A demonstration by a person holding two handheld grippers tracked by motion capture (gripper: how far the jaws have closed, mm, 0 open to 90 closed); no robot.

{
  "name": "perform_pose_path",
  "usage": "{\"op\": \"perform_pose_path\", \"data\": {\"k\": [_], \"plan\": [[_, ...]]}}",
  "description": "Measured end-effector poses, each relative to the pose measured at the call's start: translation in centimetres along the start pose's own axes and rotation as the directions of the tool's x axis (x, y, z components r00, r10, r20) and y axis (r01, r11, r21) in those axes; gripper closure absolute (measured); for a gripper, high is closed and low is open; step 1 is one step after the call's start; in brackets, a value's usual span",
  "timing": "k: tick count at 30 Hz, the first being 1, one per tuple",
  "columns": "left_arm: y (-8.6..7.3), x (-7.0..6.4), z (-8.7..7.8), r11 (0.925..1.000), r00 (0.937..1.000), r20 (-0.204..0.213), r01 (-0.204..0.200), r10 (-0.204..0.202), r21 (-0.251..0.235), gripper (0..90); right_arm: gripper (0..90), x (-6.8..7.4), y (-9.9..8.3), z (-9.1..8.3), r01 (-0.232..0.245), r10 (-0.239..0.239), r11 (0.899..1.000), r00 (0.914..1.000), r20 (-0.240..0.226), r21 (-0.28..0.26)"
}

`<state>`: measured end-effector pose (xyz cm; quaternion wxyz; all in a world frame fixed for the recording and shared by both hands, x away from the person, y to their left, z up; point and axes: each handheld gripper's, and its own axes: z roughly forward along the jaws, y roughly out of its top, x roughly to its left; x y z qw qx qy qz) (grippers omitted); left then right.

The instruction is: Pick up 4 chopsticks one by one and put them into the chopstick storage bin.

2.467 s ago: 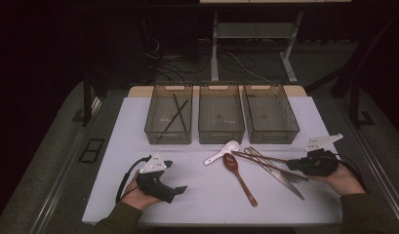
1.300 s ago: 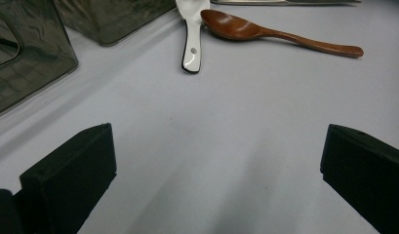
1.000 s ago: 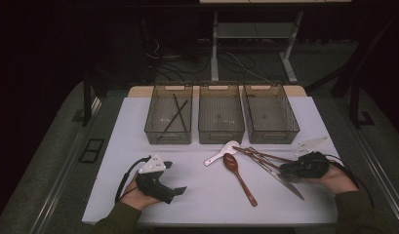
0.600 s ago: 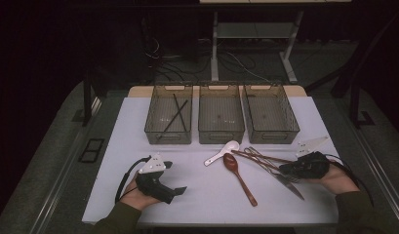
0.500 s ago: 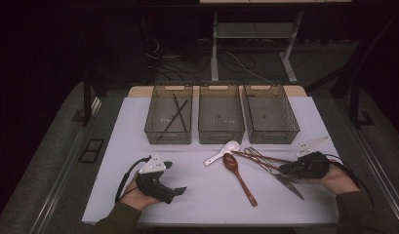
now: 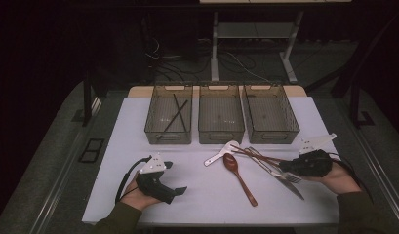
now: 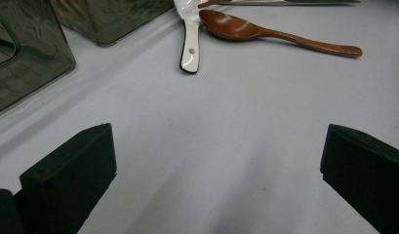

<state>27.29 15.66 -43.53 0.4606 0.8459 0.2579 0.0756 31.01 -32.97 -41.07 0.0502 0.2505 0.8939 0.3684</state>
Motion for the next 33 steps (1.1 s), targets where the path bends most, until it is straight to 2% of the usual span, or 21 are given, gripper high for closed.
{"op": "perform_pose_path", "data": {"k": [8,14,24,30,33], "plan": [[0.0,0.0,0.0,1.0,1.0,-0.001,0.005,-0.005,-0.002,0.0,84.0,0.5,1.0,0.0,-0.016,0.015,0.999,0.9999,-0.004,-0.029],[-0.1,0.1,-0.1,0.9999,0.9999,-0.009,0.005,-0.005,-0.009,0.0,84.0,0.9,2.1,0.1,-0.009,0.009,0.999,1.0,-0.004,-0.053],[0.0,-0.1,-0.3,0.9998,0.9999,-0.012,0.008,-0.008,-0.018,0.0,84.0,1.5,4.1,0.8,-0.041,0.042,0.996,0.999,0.015,-0.075],[0.0,-0.1,-0.2,0.9999,0.9998,-0.016,0.007,-0.007,-0.014,0.0,84.0,1.7,5.0,0.6,-0.064,0.065,0.99,0.9979,0.006,-0.122],[0.0,-0.2,-0.2,0.9998,0.9998,-0.014,0.01,-0.01,-0.016,0.0,84.0,1.9,5.4,0.6,-0.069,0.07,0.989,0.9975,0.007,-0.127]]}}
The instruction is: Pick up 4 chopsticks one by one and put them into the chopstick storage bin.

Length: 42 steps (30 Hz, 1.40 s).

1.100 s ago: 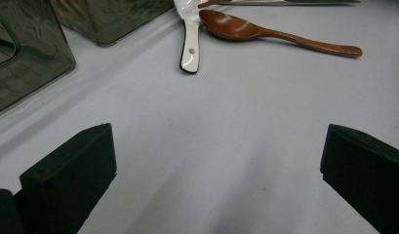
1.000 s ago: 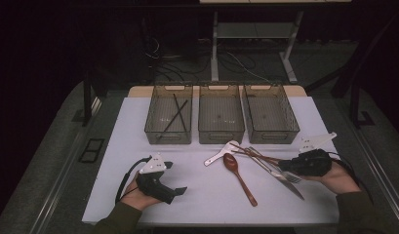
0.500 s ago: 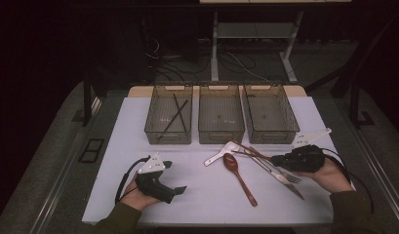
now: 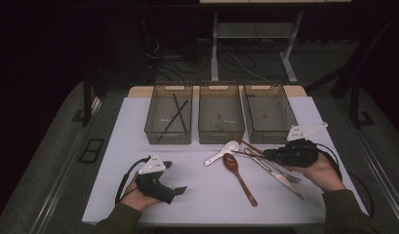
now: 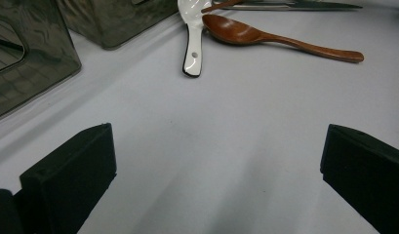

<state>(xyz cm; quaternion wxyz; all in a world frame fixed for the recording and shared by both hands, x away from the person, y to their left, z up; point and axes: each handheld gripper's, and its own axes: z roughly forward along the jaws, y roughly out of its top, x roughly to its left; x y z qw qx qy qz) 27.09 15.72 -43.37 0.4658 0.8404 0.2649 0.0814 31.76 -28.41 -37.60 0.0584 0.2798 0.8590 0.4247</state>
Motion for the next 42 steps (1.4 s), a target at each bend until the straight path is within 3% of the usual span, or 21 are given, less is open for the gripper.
{"op": "perform_pose_path", "data": {"k": [11,17,30,42], "plan": [[0.0,0.0,0.2,0.9999,1.0,-0.004,-0.007,0.007,0.007,0.0,84.0,0.1,1.9,0.3,-0.018,0.019,0.999,0.9995,0.024,-0.037],[0.0,0.0,0.2,1.0,1.0,-0.002,-0.007,0.007,0.002,0.0,84.0,0.2,3.1,1.1,-0.03,0.031,0.999,0.9977,0.06,-0.014],[0.0,0.1,0.1,1.0,1.0,0.002,0.0,0.0,-0.007,0.0,84.0,0.2,6.6,2.4,-0.046,0.048,0.999,0.9937,0.101,-0.019],[0.1,0.0,0.1,0.9997,1.0,0.0,-0.001,0.001,-0.024,0.0,83.9,0.8,10.8,6.4,-0.064,0.061,0.998,0.9921,0.11,0.027]]}}
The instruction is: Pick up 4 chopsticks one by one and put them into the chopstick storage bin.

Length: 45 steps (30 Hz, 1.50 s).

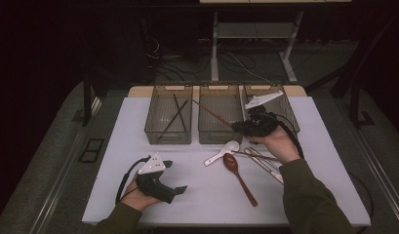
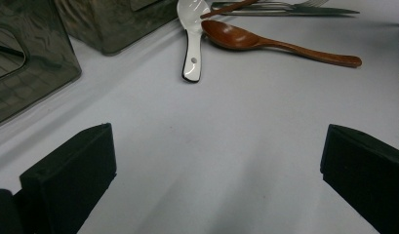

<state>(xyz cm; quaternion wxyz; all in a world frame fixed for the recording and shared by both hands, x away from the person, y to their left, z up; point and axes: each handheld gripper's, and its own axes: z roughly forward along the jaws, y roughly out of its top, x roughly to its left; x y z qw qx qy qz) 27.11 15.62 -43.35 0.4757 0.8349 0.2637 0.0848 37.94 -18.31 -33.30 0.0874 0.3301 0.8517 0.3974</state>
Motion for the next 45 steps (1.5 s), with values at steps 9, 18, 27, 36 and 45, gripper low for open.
{"op": "perform_pose_path", "data": {"k": [9,18,27,36,45], "plan": [[-0.1,-0.1,-0.1,0.9999,0.9999,0.01,-0.006,0.007,-0.014,0.0,83.9,0.2,2.4,2.8,-0.015,0.015,1.0,0.9999,0.007,0.019],[-0.2,0.1,-0.2,0.9996,0.9998,0.005,-0.018,0.018,-0.021,0.0,83.9,0.2,4.1,5.7,-0.052,0.051,0.998,0.9983,0.028,0.031],[-0.1,0.1,-0.3,0.9995,0.9995,0.011,-0.029,0.029,-0.016,0.0,83.9,0.4,6.0,7.8,-0.075,0.072,0.995,0.996,0.053,0.058],[0.0,0.1,-0.2,0.9991,0.9992,0.014,-0.037,0.037,-0.022,0.0,83.8,0.6,8.2,10.7,-0.091,0.084,0.992,0.9933,0.079,0.089],[0.1,0.0,-0.3,0.999,0.9994,0.009,-0.035,0.035,-0.029,0.0,83.8,1.8,10.6,13.5,-0.095,0.084,0.989,0.9924,0.089,0.117]]}}
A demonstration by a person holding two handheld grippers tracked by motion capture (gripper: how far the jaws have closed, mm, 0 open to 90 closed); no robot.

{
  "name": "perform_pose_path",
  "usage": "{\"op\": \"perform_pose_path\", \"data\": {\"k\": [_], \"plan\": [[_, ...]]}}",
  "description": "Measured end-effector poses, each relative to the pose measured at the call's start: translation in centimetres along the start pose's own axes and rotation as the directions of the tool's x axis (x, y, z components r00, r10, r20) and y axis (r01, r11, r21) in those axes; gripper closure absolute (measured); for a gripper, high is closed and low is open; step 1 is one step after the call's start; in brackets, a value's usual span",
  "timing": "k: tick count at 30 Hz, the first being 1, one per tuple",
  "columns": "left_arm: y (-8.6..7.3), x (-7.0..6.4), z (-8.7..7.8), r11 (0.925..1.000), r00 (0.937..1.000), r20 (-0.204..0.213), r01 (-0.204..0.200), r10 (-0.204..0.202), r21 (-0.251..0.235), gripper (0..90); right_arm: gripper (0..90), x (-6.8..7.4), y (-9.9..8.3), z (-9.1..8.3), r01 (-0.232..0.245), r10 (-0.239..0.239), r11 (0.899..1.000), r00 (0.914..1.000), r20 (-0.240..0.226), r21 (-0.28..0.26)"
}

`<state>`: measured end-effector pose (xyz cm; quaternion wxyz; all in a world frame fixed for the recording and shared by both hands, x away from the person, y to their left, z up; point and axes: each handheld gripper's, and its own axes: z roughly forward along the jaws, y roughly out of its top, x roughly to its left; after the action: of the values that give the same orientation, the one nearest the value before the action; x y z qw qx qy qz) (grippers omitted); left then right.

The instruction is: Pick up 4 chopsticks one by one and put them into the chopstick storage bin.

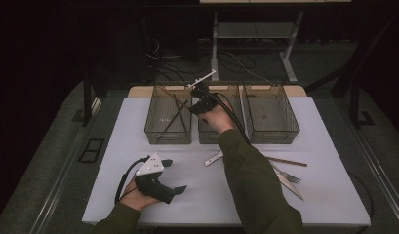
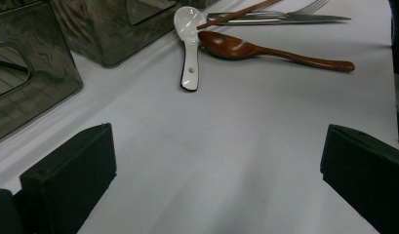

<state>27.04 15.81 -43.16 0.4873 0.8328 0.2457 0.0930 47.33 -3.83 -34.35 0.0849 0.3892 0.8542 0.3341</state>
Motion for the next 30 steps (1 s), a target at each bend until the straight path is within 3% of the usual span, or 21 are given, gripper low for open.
{"op": "perform_pose_path", "data": {"k": [9,12,15,22,30], "plan": [[0.1,-0.1,0.0,1.0,1.0,0.001,-0.001,0.001,-0.004,0.0,83.5,1.4,1.2,2.7,-0.03,0.029,0.999,0.9994,0.02,0.045],[0.2,-0.1,0.0,1.0,1.0,0.009,-0.003,0.003,-0.001,0.0,83.1,1.7,1.3,3.5,-0.016,0.015,0.999,0.9998,0.016,0.052],[0.2,-0.1,0.0,1.0,0.9999,0.011,-0.008,0.008,0.002,0.0,73.1,2.0,1.2,3.9,0.009,-0.01,0.999,0.9999,0.011,0.033],[0.2,0.0,0.1,0.9999,0.9999,0.011,-0.013,0.013,0.003,0.0,60.1,1.8,0.8,2.7,0.026,-0.026,1.0,0.9997,-0.002,-0.005],[0.2,0.0,0.1,0.9999,0.9998,0.014,-0.011,0.011,0.007,0.0,55.2,0.3,-1.1,0.1,0.015,-0.021,0.997,0.9972,-0.071,-0.078]]}}
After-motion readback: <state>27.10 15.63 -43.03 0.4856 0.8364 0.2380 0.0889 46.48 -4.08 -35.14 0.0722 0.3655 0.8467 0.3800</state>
